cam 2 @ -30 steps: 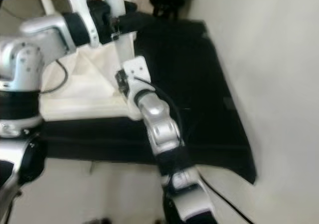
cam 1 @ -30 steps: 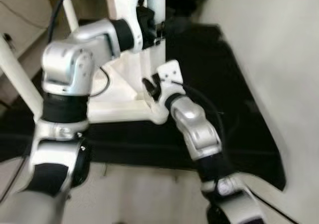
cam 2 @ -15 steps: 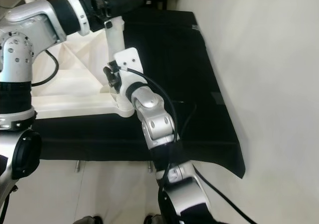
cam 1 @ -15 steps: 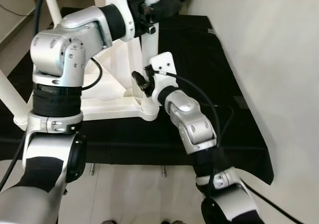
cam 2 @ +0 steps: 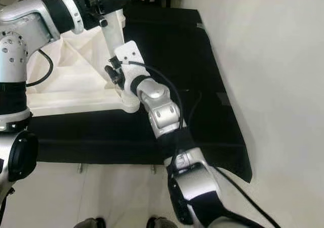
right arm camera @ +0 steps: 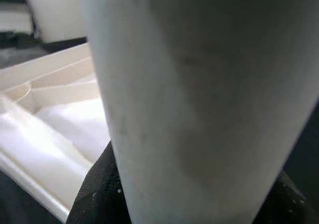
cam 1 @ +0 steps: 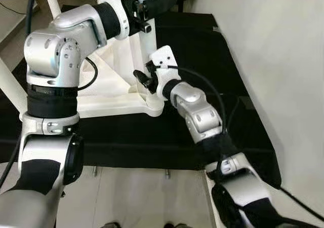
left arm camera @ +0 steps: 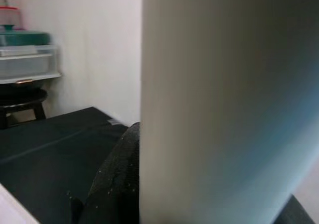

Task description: Building children table

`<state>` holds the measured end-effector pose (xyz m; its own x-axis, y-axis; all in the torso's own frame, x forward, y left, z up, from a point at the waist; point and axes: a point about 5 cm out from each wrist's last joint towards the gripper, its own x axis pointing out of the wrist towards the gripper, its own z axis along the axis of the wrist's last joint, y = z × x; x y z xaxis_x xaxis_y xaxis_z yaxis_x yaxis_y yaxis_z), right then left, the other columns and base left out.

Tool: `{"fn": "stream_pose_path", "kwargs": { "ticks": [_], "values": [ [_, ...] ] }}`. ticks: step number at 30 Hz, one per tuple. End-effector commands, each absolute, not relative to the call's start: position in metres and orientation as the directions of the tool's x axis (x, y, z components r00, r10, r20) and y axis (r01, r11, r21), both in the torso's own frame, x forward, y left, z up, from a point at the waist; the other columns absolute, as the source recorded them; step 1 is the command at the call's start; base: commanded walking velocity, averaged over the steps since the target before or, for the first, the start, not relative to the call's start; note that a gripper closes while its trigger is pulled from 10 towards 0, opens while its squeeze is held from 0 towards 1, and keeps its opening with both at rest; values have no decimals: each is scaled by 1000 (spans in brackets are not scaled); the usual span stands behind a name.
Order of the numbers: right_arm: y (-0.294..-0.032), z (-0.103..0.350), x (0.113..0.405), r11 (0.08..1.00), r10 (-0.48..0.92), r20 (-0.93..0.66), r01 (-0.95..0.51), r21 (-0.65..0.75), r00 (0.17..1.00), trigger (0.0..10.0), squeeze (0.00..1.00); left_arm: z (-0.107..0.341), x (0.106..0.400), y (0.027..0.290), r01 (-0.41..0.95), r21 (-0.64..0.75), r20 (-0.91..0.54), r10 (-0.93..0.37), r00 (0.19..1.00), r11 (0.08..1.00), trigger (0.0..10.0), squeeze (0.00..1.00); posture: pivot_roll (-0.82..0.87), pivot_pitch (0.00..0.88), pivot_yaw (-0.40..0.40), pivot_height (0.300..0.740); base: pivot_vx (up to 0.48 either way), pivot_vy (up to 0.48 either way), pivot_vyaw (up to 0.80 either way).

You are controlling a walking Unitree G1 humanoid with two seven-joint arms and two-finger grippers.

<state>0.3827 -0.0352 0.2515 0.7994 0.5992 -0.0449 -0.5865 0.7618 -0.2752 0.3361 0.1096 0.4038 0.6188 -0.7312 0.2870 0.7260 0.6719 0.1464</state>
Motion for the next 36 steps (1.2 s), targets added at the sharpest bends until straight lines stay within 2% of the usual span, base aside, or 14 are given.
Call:
{"fn": "stream_pose_path", "kwargs": {
  "ticks": [1,2,3,4,8,13,14,15,17,18,19,33,36],
  "values": [
    [-46,230,389,776,565,-155,-585,-233,811,10000,0,410,327,93,791,183,280,-802,527,583,0,0,-71,157,-110,740,0,0,0],
    [-47,233,390,764,583,-158,-604,-228,797,10000,0,410,328,94,787,182,281,-798,533,590,0,0,-69,161,-113,740,0,0,0],
    [-47,235,392,754,596,-163,-618,-222,786,10000,75,410,329,95,783,180,281,-794,540,596,0,0,-68,163,-113,740,0,0,0],
    [-47,237,393,742,616,-169,-639,-205,769,10000,1000,410,329,96,779,179,281,-790,544,600,0,0,-68,166,-114,740,0,0,0],
    [-46,242,396,698,671,-178,-694,-175,720,10000,1000,411,329,98,777,176,282,-787,548,604,0,0,-62,173,-116,740,0,0,0],
    [-45,247,397,676,700,-163,-718,-164,696,10000,1000,413,328,98,784,178,284,-794,537,594,0,0,-58,178,-116,740,0,0,0],
    [-45,248,398,664,711,-162,-730,-165,684,10000,757,416,325,99,797,178,292,-805,517,577,0,0,-55,178,-116,740,0,0,0],
    [-44,250,399,649,728,-155,-745,-157,667,10000,0,421,321,99,816,176,303,-819,487,550,0,0,-51,178,-116,740,0,0,0],
    [-43,251,400,639,743,-150,-758,-134,653,10000,0,431,312,101,846,198,324,-848,420,495,0,0,-47,177,-116,740,0,0,0],
    [-43,251,400,639,743,-150,-758,-134,653,10000,0,431,312,101,846,198,324,-848,420,495,0,0,-47,177,-116,740,0,0,0],
    [-41,251,399,626,756,-143,-770,-123,638,10000,0,443,305,105,864,227,336,-868,364,450,0,0,-42,173,-112,740,0,0,0],
    [-42,247,400,596,786,-134,-797,-101,604,10000,0,454,301,104,884,257,308,-900,308,390,0,0,-41,163,-103,740,0,0,0],
    [-39,254,397,545,829,-90,-833,-95,553,10000,0,448,301,102,901,246,283,-916,285,357,0,0,-44,160,-101,740,0,0,0]
  ]
}}
